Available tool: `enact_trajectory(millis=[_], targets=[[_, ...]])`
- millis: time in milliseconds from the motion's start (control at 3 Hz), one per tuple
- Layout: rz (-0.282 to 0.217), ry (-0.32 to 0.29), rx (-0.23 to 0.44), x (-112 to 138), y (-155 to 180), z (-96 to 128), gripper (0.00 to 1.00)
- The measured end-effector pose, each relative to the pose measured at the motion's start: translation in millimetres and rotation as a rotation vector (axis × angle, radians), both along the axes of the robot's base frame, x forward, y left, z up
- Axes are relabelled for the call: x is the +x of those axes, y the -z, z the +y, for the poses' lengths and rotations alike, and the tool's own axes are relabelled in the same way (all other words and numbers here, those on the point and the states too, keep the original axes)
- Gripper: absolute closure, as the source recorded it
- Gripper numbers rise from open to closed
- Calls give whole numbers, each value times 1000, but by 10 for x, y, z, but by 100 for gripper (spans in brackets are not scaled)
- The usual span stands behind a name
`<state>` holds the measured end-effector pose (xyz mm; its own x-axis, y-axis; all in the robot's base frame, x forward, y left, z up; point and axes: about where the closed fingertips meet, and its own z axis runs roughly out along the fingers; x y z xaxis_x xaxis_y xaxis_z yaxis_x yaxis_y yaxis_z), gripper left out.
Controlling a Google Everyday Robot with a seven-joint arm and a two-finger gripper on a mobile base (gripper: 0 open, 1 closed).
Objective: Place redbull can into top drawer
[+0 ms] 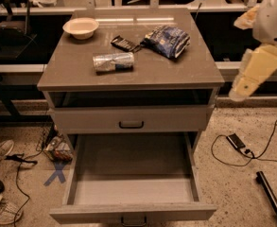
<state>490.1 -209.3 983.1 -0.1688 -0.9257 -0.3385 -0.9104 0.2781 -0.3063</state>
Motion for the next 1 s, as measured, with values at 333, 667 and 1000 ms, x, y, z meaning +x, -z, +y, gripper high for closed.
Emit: enact_trajectory(millis=[333,667,1000], targets=[[5,-35,58,715,205,170,0],[24,-82,83,1389,459,546,0],[45,-131,77,1891,707,1007,0]])
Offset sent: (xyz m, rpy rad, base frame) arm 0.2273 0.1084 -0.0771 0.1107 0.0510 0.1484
